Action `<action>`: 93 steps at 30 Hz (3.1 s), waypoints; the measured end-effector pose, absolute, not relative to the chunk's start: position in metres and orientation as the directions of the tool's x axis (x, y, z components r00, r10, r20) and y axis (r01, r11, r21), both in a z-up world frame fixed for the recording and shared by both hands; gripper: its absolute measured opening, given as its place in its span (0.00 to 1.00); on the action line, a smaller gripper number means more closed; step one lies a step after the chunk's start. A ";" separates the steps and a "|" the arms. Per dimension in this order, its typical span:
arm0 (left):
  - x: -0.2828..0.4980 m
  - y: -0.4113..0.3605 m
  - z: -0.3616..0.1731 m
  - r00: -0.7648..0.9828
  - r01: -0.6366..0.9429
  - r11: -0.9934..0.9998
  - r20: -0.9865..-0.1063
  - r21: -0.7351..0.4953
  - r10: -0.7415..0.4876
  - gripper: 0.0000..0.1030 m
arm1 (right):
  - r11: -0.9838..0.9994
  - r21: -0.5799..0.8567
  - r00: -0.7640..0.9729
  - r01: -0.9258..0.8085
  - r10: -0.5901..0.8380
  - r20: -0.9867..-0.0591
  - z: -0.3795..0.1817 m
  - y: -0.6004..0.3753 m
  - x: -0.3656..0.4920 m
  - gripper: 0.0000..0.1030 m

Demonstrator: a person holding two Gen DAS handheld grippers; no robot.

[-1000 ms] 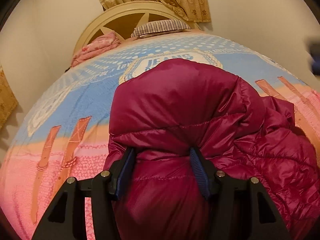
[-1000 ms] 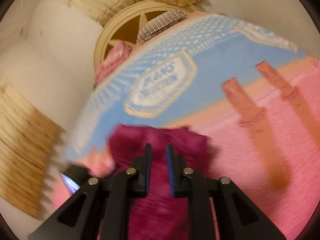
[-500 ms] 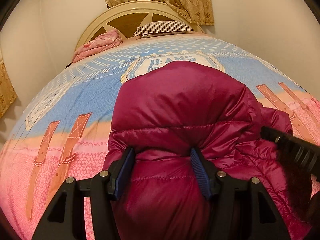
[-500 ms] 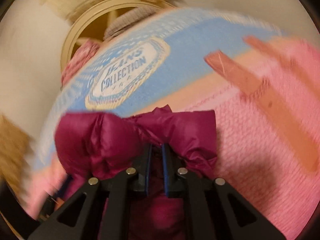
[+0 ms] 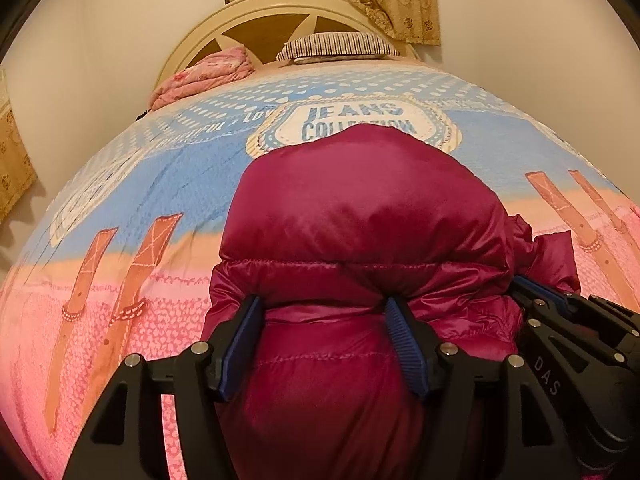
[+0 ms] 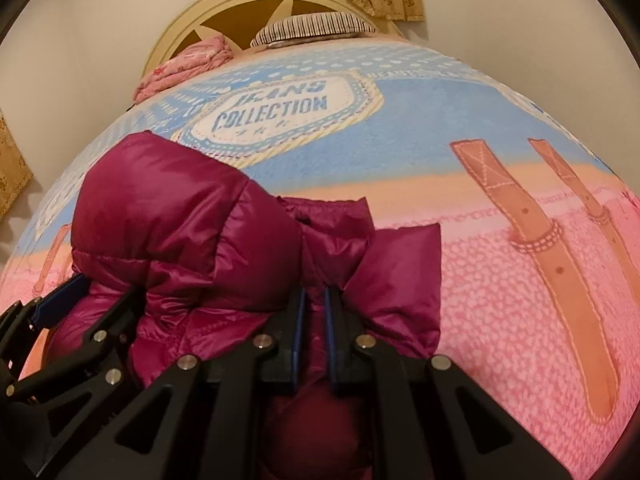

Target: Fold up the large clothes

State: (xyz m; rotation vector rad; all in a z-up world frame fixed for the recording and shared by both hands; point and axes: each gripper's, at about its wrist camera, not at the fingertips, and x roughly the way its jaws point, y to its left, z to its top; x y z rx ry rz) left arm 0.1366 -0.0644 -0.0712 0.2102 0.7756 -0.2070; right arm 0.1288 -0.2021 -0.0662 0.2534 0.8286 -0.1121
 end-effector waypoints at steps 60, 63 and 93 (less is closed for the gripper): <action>0.129 -0.006 -0.063 0.546 0.357 0.924 -0.772 -0.138 -0.326 0.80 | 0.879 0.476 0.664 -0.017 0.365 -0.652 -0.080 -0.230 0.084 0.89; 0.128 -0.009 -0.066 0.556 0.351 0.929 -0.772 -0.119 -0.309 0.80 | 0.895 0.443 0.655 -0.053 0.366 -0.661 -0.076 -0.221 0.083 0.77; 0.123 -0.006 -0.070 0.552 0.358 0.922 -0.763 -0.145 -0.335 0.70 | 0.891 0.444 0.642 -0.090 0.393 -0.659 -0.084 -0.223 0.068 0.54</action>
